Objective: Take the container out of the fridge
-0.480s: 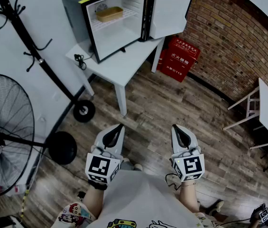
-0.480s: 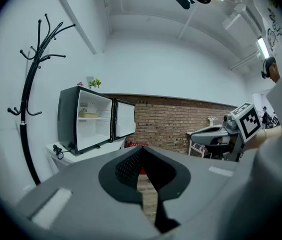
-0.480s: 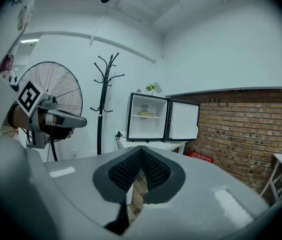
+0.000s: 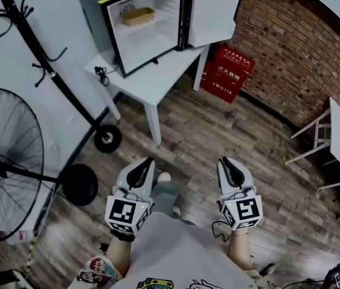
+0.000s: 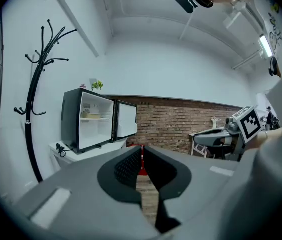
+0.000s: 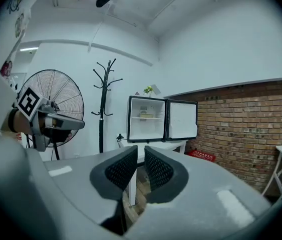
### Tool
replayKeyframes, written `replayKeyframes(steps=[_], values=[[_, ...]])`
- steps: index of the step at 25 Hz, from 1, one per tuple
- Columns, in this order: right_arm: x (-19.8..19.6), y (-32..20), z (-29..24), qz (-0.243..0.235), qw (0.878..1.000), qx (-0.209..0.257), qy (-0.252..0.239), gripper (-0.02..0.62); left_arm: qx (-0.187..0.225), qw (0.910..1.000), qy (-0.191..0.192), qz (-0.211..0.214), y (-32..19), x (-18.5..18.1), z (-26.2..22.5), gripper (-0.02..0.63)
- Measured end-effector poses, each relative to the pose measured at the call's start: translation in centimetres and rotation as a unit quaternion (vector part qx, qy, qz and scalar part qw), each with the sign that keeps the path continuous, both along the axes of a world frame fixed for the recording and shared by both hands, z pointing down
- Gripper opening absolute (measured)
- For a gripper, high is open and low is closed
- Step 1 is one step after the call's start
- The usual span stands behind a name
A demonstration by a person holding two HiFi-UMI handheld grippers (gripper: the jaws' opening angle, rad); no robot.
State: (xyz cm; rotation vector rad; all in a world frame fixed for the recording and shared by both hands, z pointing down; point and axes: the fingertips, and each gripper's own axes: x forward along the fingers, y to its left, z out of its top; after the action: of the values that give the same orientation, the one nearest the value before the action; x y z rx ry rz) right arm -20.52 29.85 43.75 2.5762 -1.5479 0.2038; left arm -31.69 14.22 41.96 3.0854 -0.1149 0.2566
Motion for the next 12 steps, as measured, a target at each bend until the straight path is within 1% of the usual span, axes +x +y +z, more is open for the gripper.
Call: replayKeyframes(steps=[5,12], values=[[0.9,-0.5,0.4,-0.011,1.000,0.005,-0.005,0.060,0.001,1.0000,-0.005,0.000,-0.2,1.2,0.6,0.037],[4.0,-2.2,1.0,-0.017,1.000,0.010,-0.018,0.089,-0.003,1.0000,-0.007,0.000,-2.1,4.7,1.3,0.048]])
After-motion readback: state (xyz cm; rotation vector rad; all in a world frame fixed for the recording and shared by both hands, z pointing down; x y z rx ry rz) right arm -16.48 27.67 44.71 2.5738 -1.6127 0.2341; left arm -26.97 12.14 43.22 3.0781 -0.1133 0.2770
